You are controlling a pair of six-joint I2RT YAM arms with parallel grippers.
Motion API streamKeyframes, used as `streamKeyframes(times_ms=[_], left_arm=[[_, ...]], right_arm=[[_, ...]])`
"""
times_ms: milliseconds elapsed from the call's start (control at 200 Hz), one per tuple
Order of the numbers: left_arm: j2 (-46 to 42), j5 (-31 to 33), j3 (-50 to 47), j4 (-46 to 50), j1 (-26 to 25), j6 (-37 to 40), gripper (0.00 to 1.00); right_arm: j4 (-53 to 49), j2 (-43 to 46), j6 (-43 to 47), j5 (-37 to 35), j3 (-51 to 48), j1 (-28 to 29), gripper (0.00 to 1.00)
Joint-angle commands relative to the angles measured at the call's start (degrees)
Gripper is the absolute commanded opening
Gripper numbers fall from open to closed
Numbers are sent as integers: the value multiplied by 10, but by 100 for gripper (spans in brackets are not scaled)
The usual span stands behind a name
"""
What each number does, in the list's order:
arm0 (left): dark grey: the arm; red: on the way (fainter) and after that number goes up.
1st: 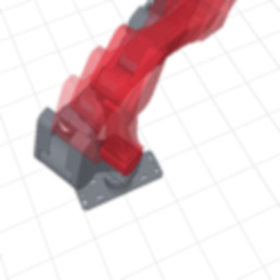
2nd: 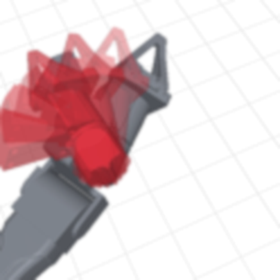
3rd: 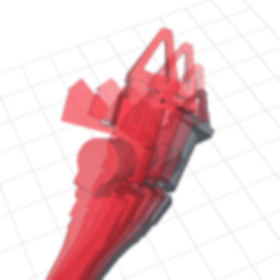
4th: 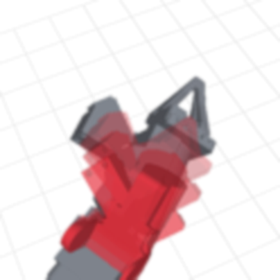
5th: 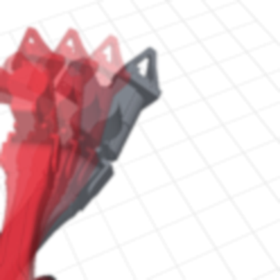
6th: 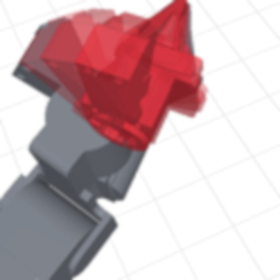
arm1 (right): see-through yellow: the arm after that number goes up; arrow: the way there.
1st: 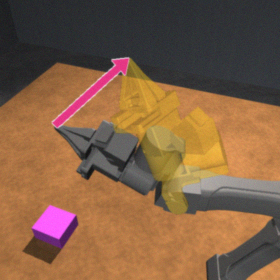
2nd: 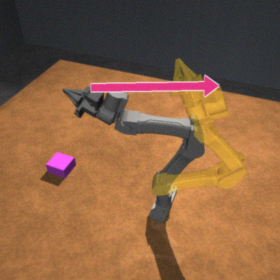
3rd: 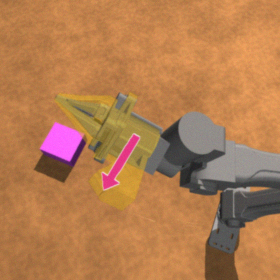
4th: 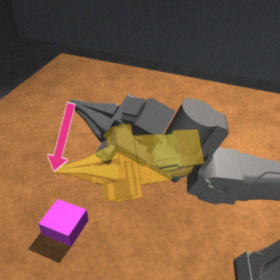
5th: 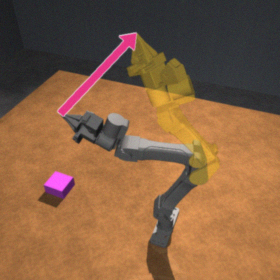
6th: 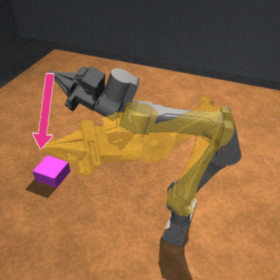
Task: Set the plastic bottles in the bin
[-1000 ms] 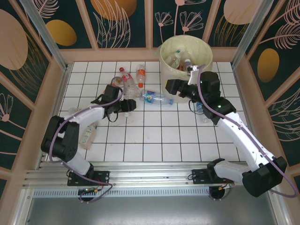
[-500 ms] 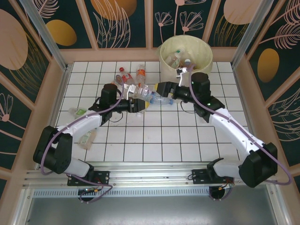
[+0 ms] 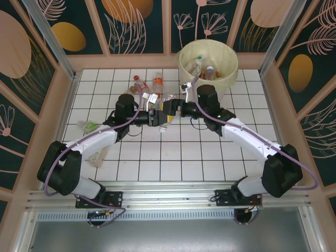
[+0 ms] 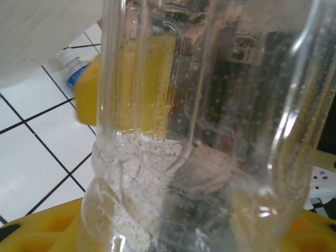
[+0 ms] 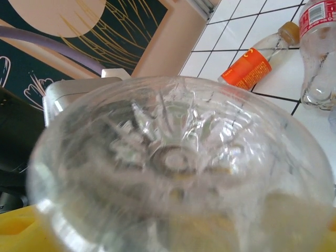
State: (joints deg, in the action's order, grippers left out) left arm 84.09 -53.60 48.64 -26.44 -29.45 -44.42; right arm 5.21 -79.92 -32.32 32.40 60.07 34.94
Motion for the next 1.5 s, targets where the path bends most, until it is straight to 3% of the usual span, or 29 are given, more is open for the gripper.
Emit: streamKeyframes(times_ms=[0, 430, 505, 605, 841, 961, 1091, 1496], left_arm=[[-9, -14, 0, -33, -7, -12, 55], [-9, -12, -5, -34, -12, -11, 60], [-11, -10, -2, -32, -12, -13, 70], [-21, 0, 5, -20, -12, -8, 98], [-71, 35, 30, 109, -12, 93, 99], [-116, 130, 45, 234, -12, 205, 99], [-162, 240, 51, 320, -12, 275, 99], [-259, 325, 36, 392, -12, 306, 99]], right_arm=[[40, -6, 2, -11, 23, 4, 83], [35, 1, 1, -25, 30, 4, 56], [29, 5, 5, -28, 32, 4, 55], [9, 16, 16, -43, 40, 4, 54], [-78, 48, 78, -136, 98, 2, 54], [-109, 60, 112, -182, 138, -3, 54], [-125, 67, 147, -224, 177, -19, 54], [-67, 13, 183, -253, 288, -133, 54]])
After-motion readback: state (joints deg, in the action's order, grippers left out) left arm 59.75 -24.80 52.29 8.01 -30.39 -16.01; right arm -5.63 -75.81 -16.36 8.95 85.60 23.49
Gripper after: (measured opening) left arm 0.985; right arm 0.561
